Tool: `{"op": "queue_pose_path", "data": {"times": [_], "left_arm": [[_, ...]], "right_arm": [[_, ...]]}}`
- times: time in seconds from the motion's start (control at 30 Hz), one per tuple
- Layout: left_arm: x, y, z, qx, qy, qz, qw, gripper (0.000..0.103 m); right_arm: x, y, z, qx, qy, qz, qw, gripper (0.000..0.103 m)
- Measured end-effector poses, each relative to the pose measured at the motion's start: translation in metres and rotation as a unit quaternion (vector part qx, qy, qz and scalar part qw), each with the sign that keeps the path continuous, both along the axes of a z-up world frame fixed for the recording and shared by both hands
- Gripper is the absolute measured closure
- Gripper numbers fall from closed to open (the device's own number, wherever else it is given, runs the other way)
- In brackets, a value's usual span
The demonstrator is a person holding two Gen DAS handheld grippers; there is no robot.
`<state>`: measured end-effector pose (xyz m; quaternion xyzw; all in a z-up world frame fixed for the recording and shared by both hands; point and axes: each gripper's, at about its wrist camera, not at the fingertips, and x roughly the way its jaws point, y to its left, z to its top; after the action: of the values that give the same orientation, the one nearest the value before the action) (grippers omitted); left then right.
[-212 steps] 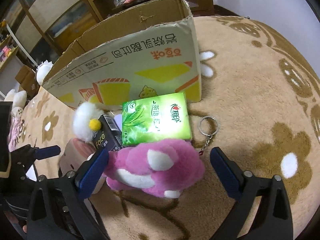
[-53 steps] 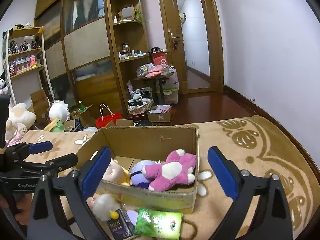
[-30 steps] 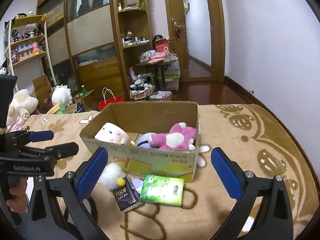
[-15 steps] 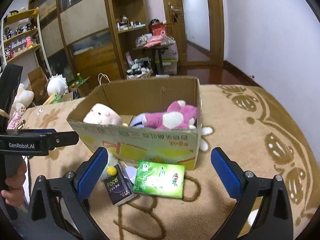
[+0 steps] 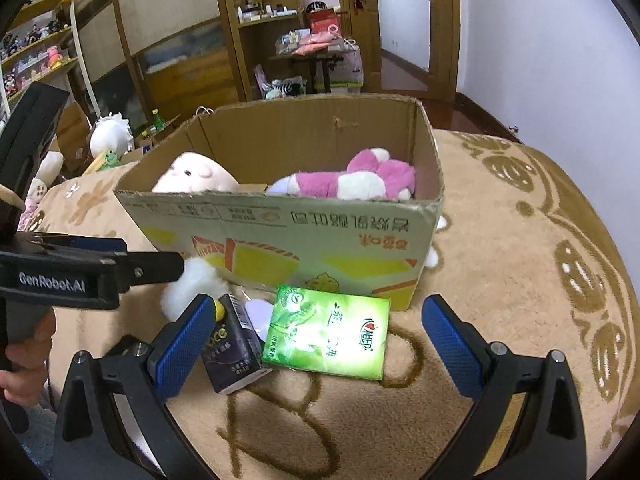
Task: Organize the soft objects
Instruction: 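Grasp the white fluffy keychain with the left tool while the right tool grasps the green tissue pack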
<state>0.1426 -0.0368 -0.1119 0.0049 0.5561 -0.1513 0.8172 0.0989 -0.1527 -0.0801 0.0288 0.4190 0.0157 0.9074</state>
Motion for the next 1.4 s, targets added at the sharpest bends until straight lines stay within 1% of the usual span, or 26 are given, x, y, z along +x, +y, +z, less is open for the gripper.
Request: {"op": "queue_pose_path", "data": {"times": [0.23,0.33,0.43,0.67,0.73,0.8,0.87,0.97,1.03,1.07,1.13,1.17,1.2,1.23,1.27,1.33,1.4], "left_arm": [[0.008,-0.012,-0.018,0.018,0.024,-0.011,0.9995,0.008],[0.012,-0.013,-0.026,0.025,0.035,-0.010,0.9990,0.008],[0.017,-0.012,-0.031,0.019,0.045,-0.005,0.9988,0.008],[0.024,-0.003,-0.036,-0.005,0.065,0.008,0.9978,0.009],[0.025,0.001,-0.038,-0.012,0.069,0.010,0.9975,0.016],[0.026,0.003,-0.038,-0.018,0.074,0.009,0.9970,0.018],[0.026,0.004,-0.038,-0.021,0.075,0.007,0.9970,0.021],[0.027,0.004,-0.037,-0.029,0.077,0.004,0.9966,0.029],[0.029,0.006,-0.037,-0.036,0.081,0.003,0.9961,0.035],[0.026,0.004,-0.036,-0.039,0.082,0.001,0.9958,0.037],[0.020,0.002,-0.035,-0.044,0.084,-0.002,0.9955,0.045],[0.021,0.003,-0.034,-0.041,0.083,-0.003,0.9957,0.045],[0.021,0.003,-0.033,-0.037,0.080,-0.004,0.9961,0.049],[0.020,0.003,-0.032,-0.032,0.076,-0.004,0.9966,0.056],[0.020,0.003,-0.030,-0.024,0.070,-0.002,0.9972,0.057],[0.020,0.007,-0.029,-0.024,0.070,0.002,0.9973,0.057],[0.016,0.006,-0.029,-0.015,0.065,0.009,0.9977,0.058]], "right_arm": [[0.010,-0.003,-0.022,-0.003,0.038,-0.006,0.999,0.000],[0.013,0.000,-0.030,-0.011,0.050,-0.004,0.999,0.000],[0.015,0.002,-0.039,-0.014,0.063,0.000,0.998,0.000],[0.016,-0.001,-0.045,-0.002,0.069,-0.005,0.998,0.000],[0.018,-0.002,-0.044,-0.005,0.067,-0.010,0.998,0.000],[0.019,-0.006,-0.045,-0.015,0.069,-0.010,0.997,0.000],[0.021,-0.008,-0.048,-0.015,0.073,-0.009,0.997,0.000],[0.022,-0.008,-0.050,-0.010,0.078,-0.010,0.997,0.000],[0.024,-0.007,-0.050,-0.013,0.077,-0.007,0.997,0.000],[0.024,-0.007,-0.051,-0.013,0.077,-0.006,0.997,0.000],[0.025,-0.004,-0.052,-0.011,0.081,-0.003,0.997,0.000],[0.024,-0.003,-0.053,-0.011,0.083,-0.001,0.996,0.000],[0.025,-0.001,-0.054,-0.013,0.086,0.002,0.996,0.000],[0.025,0.001,-0.056,-0.018,0.086,0.004,0.996,0.000],[0.025,0.004,-0.056,-0.021,0.087,0.006,0.996,0.000],[0.024,0.008,-0.057,-0.024,0.086,0.012,0.996,0.000],[0.023,0.013,-0.057,-0.025,0.085,0.018,0.996,0.000]]}}
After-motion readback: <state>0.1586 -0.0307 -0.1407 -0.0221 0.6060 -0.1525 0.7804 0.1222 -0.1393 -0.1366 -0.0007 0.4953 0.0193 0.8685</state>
